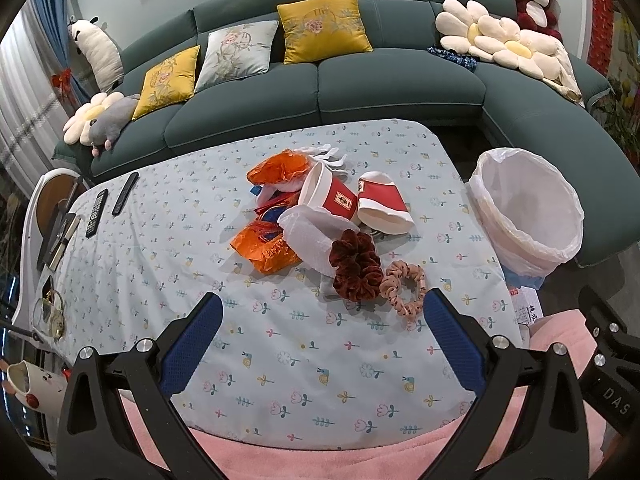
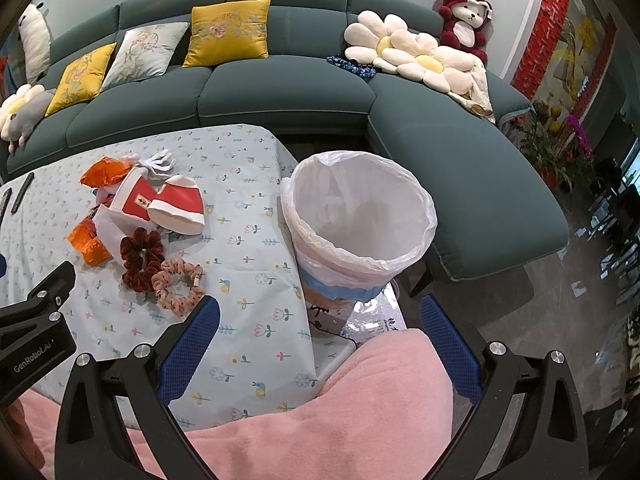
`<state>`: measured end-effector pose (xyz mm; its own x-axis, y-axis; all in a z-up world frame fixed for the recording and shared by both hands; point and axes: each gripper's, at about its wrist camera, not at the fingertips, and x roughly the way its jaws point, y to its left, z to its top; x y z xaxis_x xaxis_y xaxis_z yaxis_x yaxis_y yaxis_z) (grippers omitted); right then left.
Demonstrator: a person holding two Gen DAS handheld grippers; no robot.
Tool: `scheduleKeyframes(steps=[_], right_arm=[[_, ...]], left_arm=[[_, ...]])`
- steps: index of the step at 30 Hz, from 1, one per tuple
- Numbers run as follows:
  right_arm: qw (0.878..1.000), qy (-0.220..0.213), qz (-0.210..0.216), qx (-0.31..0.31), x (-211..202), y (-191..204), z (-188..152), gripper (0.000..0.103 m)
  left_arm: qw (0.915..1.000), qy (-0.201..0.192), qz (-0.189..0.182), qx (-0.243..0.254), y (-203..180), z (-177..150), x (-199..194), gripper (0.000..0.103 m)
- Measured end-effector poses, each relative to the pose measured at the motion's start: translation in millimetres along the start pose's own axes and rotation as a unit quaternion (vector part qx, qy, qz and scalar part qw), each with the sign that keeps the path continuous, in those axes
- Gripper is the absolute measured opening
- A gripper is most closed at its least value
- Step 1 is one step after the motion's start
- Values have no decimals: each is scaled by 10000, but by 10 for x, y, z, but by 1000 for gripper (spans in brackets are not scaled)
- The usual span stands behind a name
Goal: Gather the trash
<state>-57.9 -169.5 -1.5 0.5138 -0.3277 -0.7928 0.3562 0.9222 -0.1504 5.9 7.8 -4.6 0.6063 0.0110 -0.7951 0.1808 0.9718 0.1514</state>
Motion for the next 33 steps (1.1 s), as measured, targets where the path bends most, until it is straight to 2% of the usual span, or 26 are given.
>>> scheduleKeyframes(steps=[33], right_arm=[[9999, -115, -40, 55, 21, -22, 64, 96]], left_arm=[[10000, -27, -7, 5, 2, -4, 9, 95]])
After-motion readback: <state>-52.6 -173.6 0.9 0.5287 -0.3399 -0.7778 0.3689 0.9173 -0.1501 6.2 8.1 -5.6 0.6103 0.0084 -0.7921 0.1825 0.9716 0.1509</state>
